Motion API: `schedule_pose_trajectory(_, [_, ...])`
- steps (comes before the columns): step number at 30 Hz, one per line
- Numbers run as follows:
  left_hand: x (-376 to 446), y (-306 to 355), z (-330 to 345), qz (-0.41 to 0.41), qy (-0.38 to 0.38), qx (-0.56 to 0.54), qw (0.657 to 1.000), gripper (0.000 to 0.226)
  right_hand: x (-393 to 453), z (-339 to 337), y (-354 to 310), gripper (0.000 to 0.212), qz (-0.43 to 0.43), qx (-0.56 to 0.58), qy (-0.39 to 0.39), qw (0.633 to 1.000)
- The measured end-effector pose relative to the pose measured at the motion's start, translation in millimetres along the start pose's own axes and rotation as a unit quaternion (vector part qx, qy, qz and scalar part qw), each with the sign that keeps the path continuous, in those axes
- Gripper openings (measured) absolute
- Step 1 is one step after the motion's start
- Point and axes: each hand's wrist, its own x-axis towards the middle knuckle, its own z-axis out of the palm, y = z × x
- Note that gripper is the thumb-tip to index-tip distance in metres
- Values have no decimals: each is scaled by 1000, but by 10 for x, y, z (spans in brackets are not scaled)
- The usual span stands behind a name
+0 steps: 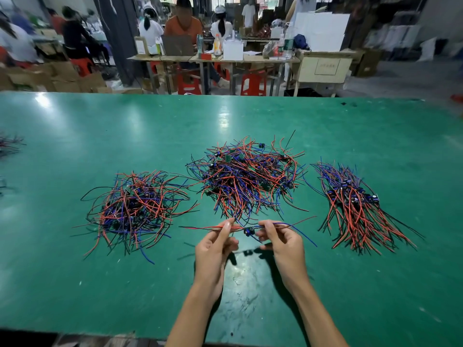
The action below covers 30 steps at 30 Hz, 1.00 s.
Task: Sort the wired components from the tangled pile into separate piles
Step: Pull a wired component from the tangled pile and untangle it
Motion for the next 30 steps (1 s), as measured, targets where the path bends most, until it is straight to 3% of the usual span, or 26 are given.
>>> schedule_pose_trajectory(8, [-90, 104, -226, 23, 40, -2, 999, 28, 20, -8, -28, 17, 35, 60, 11, 998])
schedule_pose_trajectory(11, [-125, 234, -384, 47, 64, 22, 997, 20, 31, -33, -40, 16, 30, 69, 17, 997])
schedule_pose_trajectory(13, [-140, 321, -479, 91, 119, 87, 985, 14, 35, -46, -42, 16, 26, 69, 15, 997])
schedule_pose_trajectory(14, [-140, 348, -518, 128, 171, 154, 965, 14, 37, -51, -40, 16, 23, 69, 13, 997])
schedule_pose_trajectory(15, [-145, 370, -529, 170, 239, 251, 922, 17, 40, -51, -37, 16, 22, 67, 11, 997])
schedule_pose_trajectory(16, [-167, 401, -510, 217, 296, 357, 859, 21, 37, -57, -34, 17, 21, 64, 9, 998])
schedule_pose_trajectory(17, [-189, 436, -464, 282, 316, 431, 797, 25, 37, -57, -32, 17, 19, 61, 5, 998])
schedule_pose_trajectory(18, [-195, 451, -383, 347, 284, 462, 765, 25, 38, -59, -29, 17, 17, 58, 1, 998])
schedule_pose_trajectory(19, [-193, 448, -279, 380, 212, 467, 770, 22, 37, -60, -30, 17, 14, 55, -3, 998])
schedule_pose_trajectory(20, [-173, 431, -165, 371, 125, 461, 796, 18, 32, -60, -34, 17, 10, 51, -6, 999])
schedule_pose_trajectory(22, [-126, 389, 57, 271, -39, 472, 838, 12, 14, -41, -45, 19, 0, 43, -15, 999])
schedule_pose_trajectory(24, [-73, 304, 233, 181, -153, 476, 847, 13, -10, -22, -48, 22, -11, 38, -25, 999])
schedule_pose_trajectory(26, [-46, 203, 326, 125, -186, 429, 875, 15, -17, -26, -29, 20, -23, 49, -20, 998])
schedule_pose_trajectory(30, [-33, 105, 328, 30, -156, 336, 928, 21, 14, -47, 13, 22, -40, 15, -11, 999])
